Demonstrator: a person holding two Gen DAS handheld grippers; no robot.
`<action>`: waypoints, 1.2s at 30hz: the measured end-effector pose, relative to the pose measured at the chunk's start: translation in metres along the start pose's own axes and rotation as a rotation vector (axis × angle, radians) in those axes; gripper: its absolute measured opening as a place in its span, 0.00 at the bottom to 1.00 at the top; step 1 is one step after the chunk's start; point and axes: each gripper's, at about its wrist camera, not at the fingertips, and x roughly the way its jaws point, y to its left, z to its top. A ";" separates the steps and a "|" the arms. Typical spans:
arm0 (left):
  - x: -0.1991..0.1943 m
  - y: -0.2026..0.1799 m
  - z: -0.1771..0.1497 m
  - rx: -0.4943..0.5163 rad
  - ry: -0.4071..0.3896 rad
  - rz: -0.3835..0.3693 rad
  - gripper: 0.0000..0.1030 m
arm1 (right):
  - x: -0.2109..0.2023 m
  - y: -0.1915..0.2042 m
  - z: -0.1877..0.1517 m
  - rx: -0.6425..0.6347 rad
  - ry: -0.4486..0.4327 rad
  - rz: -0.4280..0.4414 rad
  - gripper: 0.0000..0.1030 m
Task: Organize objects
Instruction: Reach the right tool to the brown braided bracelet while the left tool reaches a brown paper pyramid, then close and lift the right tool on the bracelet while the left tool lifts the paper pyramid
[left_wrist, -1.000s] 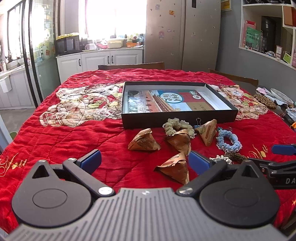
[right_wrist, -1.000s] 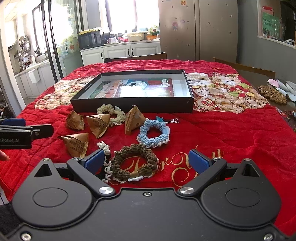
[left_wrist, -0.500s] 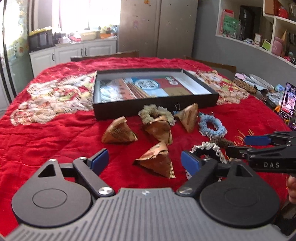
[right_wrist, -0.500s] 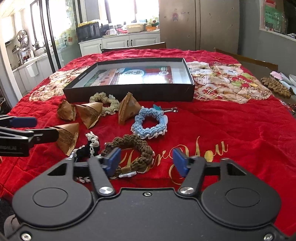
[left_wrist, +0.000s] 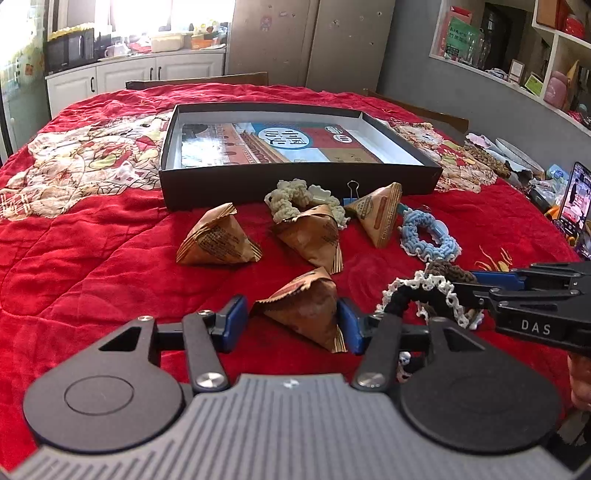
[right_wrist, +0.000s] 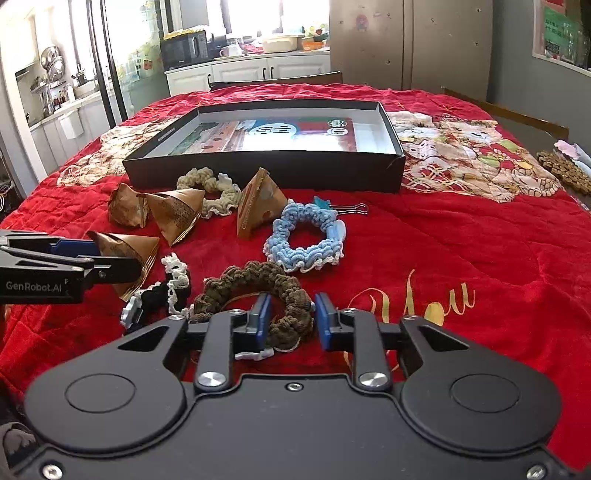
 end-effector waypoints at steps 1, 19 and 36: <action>0.001 0.000 0.000 0.002 0.002 -0.001 0.56 | 0.001 0.001 0.000 -0.007 0.000 -0.001 0.21; -0.002 0.004 0.002 0.004 -0.032 -0.003 0.43 | -0.017 0.004 0.008 -0.082 -0.063 0.011 0.11; -0.020 0.012 0.066 0.024 -0.192 0.032 0.43 | -0.023 -0.005 0.084 -0.113 -0.232 -0.045 0.11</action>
